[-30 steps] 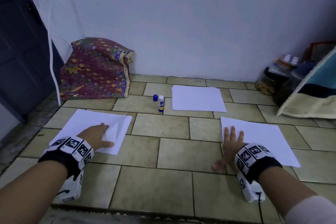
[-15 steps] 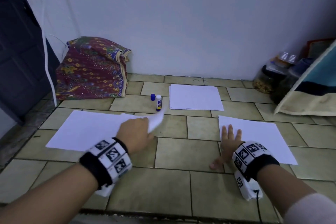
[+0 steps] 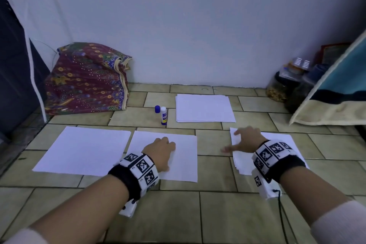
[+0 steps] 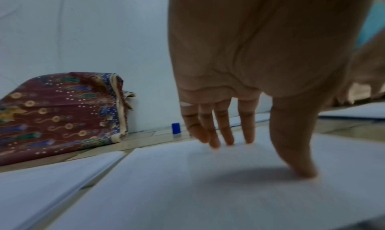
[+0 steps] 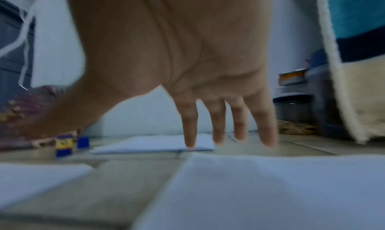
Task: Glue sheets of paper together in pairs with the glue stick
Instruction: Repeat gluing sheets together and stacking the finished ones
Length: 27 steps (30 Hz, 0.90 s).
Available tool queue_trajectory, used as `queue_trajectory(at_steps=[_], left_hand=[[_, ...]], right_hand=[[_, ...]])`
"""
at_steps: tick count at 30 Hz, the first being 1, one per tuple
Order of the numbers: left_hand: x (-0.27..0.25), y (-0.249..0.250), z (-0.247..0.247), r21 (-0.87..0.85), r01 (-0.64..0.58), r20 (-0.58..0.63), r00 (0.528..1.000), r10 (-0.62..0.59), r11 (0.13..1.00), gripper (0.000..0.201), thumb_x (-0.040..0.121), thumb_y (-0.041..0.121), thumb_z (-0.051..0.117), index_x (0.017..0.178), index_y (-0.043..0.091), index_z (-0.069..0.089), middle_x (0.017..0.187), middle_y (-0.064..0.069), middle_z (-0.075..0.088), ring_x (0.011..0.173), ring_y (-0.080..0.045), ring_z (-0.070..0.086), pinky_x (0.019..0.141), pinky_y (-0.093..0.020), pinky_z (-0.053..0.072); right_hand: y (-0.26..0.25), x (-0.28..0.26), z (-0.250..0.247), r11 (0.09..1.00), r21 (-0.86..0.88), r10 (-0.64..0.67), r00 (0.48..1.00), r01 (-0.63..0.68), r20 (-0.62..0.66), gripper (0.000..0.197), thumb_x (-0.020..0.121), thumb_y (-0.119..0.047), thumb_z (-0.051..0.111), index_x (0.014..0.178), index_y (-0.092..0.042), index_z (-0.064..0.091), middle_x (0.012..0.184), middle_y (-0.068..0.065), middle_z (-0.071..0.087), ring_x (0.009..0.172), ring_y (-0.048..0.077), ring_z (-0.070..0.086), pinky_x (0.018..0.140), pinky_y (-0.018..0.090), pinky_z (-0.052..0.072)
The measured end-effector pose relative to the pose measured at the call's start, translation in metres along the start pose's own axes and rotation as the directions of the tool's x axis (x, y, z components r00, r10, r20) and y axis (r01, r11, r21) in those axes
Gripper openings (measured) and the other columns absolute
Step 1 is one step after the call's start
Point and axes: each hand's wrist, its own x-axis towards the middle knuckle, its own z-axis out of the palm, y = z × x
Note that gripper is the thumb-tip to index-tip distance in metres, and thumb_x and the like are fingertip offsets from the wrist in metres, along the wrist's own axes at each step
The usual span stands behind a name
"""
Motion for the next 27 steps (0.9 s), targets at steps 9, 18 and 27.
queue_trajectory(at_steps=[9,18,27], left_hand=[[0.015,-0.026,0.015,-0.047,0.098,0.186,0.979,-0.088,0.994,0.092,0.089,0.055,0.054,0.151,0.038,-0.011,0.158,0.004,-0.023,0.142,-0.048,-0.014,0.11,-0.067,0.017],[0.022,-0.03,0.024,-0.049,0.113,0.197,0.975,-0.102,0.992,0.091,0.089,0.055,0.054,0.149,0.043,-0.013,0.157,0.009,-0.024,0.142,-0.047,-0.017,0.11,-0.066,0.013],[0.015,-0.029,0.017,-0.039,0.102,0.185,0.978,-0.093,0.994,0.09,0.089,0.055,0.055,0.15,0.041,-0.01,0.159,0.006,-0.021,0.143,-0.045,-0.012,0.111,-0.064,0.017]], right_hand=[[-0.104,0.043,-0.009,0.805,0.459,-0.331,0.926,0.377,-0.18,0.04,0.08,-0.041,0.072,0.111,-0.019,0.065,0.108,0.001,0.065,0.093,0.011,0.058,0.082,0.022,0.042],[-0.172,0.089,0.015,0.793,0.485,-0.336,0.929,0.368,-0.155,0.045,0.08,-0.027,0.074,0.122,-0.018,0.059,0.117,0.002,0.061,0.099,0.015,0.057,0.078,0.021,0.039],[-0.133,0.076,0.011,0.636,0.68,-0.33,0.925,0.364,-0.187,0.021,0.091,-0.029,0.06,0.107,-0.015,0.063,0.083,0.003,0.061,0.069,0.016,0.054,0.062,0.019,0.046]])
